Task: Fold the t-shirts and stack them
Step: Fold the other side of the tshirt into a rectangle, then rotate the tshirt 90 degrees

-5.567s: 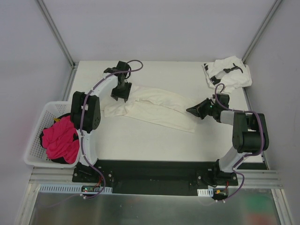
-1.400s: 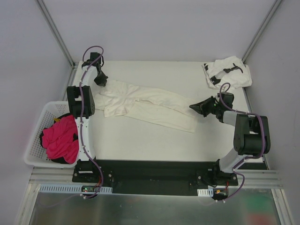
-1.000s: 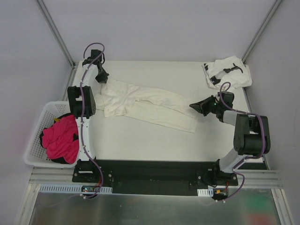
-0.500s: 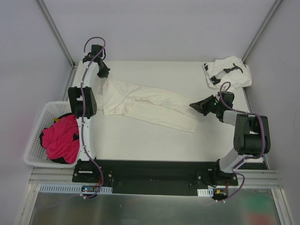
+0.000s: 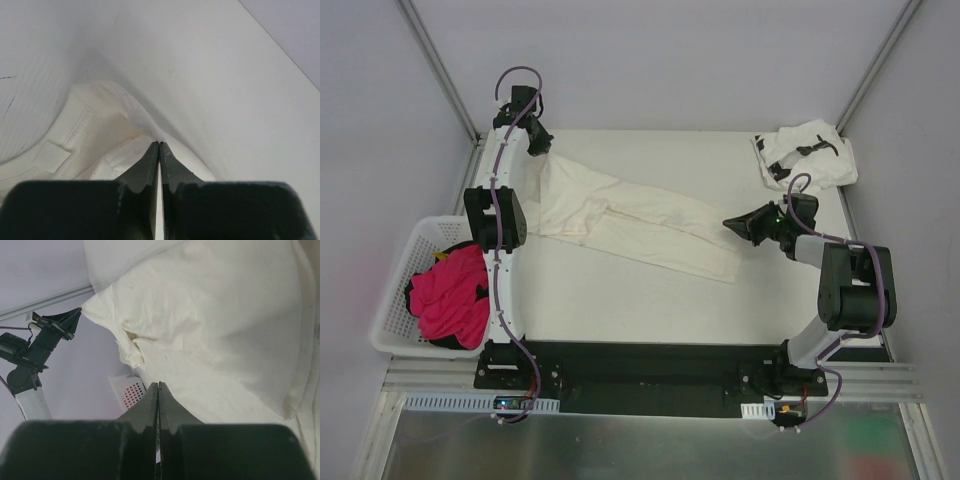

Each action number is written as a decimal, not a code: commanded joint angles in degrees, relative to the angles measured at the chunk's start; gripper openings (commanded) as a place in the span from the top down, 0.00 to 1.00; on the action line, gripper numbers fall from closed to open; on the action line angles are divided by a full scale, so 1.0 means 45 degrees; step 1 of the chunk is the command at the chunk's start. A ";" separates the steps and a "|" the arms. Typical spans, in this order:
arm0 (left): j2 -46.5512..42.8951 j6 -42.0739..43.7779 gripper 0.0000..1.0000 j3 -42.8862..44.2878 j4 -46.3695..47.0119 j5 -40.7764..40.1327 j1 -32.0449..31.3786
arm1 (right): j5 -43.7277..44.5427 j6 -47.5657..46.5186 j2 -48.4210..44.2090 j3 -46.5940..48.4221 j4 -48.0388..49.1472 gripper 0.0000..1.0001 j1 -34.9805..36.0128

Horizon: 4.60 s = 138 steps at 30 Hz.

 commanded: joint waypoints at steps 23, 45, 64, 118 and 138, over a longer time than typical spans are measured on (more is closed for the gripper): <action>-0.0325 0.0269 0.08 -0.0128 0.0834 0.0953 -0.0056 | -0.0186 -0.0095 -0.0658 0.0140 0.0192 0.99 -0.0226; -0.0325 -0.0845 0.16 -0.2354 0.1655 0.3160 -0.1872 | -0.0010 -0.0974 0.1584 0.2011 0.0036 0.98 0.0516; -0.1555 0.0112 0.17 -0.3760 0.1694 0.2867 -0.1892 | -0.0168 -0.0740 0.4908 0.3735 0.0543 0.76 0.0731; -0.0053 0.2593 0.17 -0.1677 0.0252 -0.0844 -0.0153 | -0.1163 -0.0839 -0.2571 0.0784 -0.0883 0.72 0.0380; 0.0514 0.2553 0.69 -0.1104 -0.1451 -0.0219 -0.0153 | -0.0675 -0.3005 -0.0213 0.3322 -0.3715 0.65 -0.0870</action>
